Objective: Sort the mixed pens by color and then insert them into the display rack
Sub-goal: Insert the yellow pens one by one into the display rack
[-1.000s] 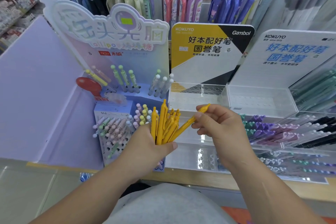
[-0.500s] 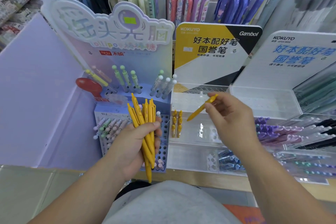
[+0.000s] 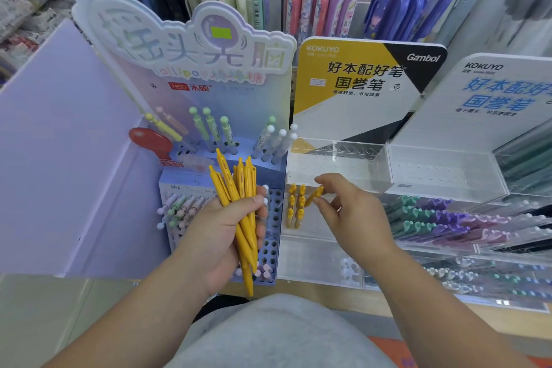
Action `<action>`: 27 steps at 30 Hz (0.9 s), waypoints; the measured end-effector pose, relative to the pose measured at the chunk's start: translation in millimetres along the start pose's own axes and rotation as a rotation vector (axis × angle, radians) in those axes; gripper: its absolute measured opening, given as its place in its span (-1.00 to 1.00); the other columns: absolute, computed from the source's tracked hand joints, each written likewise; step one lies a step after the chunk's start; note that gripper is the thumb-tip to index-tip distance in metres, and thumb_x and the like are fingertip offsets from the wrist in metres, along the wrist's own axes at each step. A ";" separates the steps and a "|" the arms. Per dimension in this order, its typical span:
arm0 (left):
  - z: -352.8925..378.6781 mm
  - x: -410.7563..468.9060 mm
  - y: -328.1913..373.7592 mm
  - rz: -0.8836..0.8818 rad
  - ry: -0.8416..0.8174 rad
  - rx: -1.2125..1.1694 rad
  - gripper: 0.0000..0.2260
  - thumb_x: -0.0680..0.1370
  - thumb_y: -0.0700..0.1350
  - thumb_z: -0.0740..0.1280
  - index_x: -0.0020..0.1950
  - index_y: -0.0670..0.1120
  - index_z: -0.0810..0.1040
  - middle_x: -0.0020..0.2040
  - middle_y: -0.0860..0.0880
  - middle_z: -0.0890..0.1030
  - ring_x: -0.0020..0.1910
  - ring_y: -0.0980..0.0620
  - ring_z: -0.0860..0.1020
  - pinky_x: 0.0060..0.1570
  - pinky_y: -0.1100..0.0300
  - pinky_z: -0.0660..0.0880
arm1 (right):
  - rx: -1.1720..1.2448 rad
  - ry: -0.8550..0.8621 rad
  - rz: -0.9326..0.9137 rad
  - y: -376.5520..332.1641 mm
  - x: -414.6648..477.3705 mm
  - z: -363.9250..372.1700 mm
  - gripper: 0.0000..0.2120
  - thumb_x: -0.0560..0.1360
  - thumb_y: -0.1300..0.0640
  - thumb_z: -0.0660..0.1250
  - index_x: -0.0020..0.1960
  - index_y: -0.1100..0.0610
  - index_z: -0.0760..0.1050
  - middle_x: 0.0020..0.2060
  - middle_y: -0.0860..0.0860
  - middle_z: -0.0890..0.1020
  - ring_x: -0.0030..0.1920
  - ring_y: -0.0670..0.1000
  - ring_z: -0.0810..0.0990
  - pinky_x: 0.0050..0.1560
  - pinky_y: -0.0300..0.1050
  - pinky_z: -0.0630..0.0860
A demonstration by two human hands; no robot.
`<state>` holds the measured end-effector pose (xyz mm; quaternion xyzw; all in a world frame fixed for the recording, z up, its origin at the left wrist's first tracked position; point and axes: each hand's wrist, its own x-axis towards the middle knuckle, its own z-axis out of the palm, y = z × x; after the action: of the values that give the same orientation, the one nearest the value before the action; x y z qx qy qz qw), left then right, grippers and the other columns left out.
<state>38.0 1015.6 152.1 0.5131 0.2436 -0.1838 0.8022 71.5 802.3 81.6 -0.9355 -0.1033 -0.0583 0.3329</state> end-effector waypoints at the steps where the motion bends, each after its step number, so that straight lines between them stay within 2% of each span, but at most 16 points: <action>1: 0.0 0.3 0.1 0.001 0.000 0.002 -0.69 0.39 -0.14 0.40 0.10 -0.18 0.64 -0.25 -0.10 0.57 -0.41 -0.01 0.48 -0.38 0.11 0.44 | -0.014 0.001 0.002 -0.7 0.8 2.3 -0.75 0.53 0.09 0.42 0.19 0.02 0.52 -0.04 -0.12 0.68 -0.34 -0.09 0.55 -0.30 -0.17 0.48; 9: 1.3 0.6 -3.1 0.010 0.000 0.014 -0.73 0.38 -0.15 0.40 0.06 -0.16 0.66 -0.24 -0.12 0.57 -0.40 -0.01 0.48 -0.37 0.10 0.45 | -0.109 -0.021 -0.026 -0.6 5.5 13.8 -0.83 0.55 0.05 0.37 0.12 -0.05 0.45 -0.09 -0.07 0.71 -0.31 0.06 0.63 -0.34 -0.02 0.56; 13: 2.6 -1.5 -4.2 0.006 -0.013 0.021 -0.72 0.39 -0.16 0.39 0.09 -0.18 0.64 -0.24 -0.12 0.56 -0.41 -0.02 0.49 -0.38 0.11 0.46 | -0.095 -0.034 0.002 -0.1 4.9 13.6 -0.80 0.56 0.04 0.37 0.17 -0.01 0.48 -0.04 -0.07 0.71 -0.28 0.03 0.64 -0.30 -0.07 0.56; 16: 2.7 -3.5 -4.2 -0.010 -0.036 0.027 -0.68 0.39 -0.17 0.38 0.13 -0.20 0.62 -0.23 -0.14 0.56 -0.41 -0.02 0.49 -0.39 0.11 0.46 | -0.028 -0.055 0.050 -1.4 2.1 7.4 -0.73 0.55 0.03 0.38 0.23 -0.01 0.48 0.00 -0.14 0.67 -0.33 -0.11 0.59 -0.27 -0.13 0.52; 19: 2.7 -5.1 -5.4 -0.017 -0.057 0.052 -0.74 0.47 -0.25 0.33 0.15 -0.21 0.61 -0.23 -0.15 0.57 -0.40 -0.03 0.49 -0.38 0.10 0.46 | 0.113 -0.056 0.126 -6.5 -3.3 -4.7 -0.74 0.54 0.02 0.38 0.22 -0.05 0.49 -0.06 -0.21 0.62 -0.31 -0.14 0.57 -0.26 -0.18 0.51; 22: 5.6 -6.8 -8.0 -0.018 -0.075 0.097 -0.80 0.55 -0.29 0.29 0.13 -0.20 0.63 -0.26 -0.13 0.57 -0.41 -0.02 0.50 -0.40 0.12 0.45 | 0.409 -0.039 0.270 -22.5 -6.0 -19.4 -0.89 0.53 0.02 0.41 0.06 -0.07 0.56 -0.16 -0.19 0.65 -0.30 -0.07 0.62 -0.26 -0.16 0.55; 24: 9.0 -7.9 -9.8 -0.026 -0.095 0.142 -0.83 0.52 -0.29 0.34 0.06 -0.16 0.67 -0.28 -0.12 0.57 -0.42 -0.01 0.50 -0.41 0.14 0.45 | 0.645 -0.082 0.358 -36.2 -5.0 -28.5 -0.94 0.54 0.07 0.42 0.01 -0.01 0.61 -0.16 -0.08 0.69 -0.31 -0.01 0.65 -0.29 -0.13 0.53; 27: 14.7 -11.3 -10.6 -0.030 -0.172 0.201 -0.79 0.38 -0.25 0.46 0.01 -0.21 0.66 -0.29 -0.14 0.56 -0.45 -0.02 0.49 -0.47 0.16 0.42 | 0.894 -0.209 0.392 -51.3 -5.3 -37.4 -0.86 0.57 0.15 0.36 0.11 0.09 0.61 -0.17 0.05 0.71 -0.30 0.04 0.63 -0.30 -0.08 0.49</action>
<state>26.0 998.4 156.0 0.5697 0.1620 -0.2623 0.7618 52.9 816.6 140.9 -0.7039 0.0268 0.1492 0.6939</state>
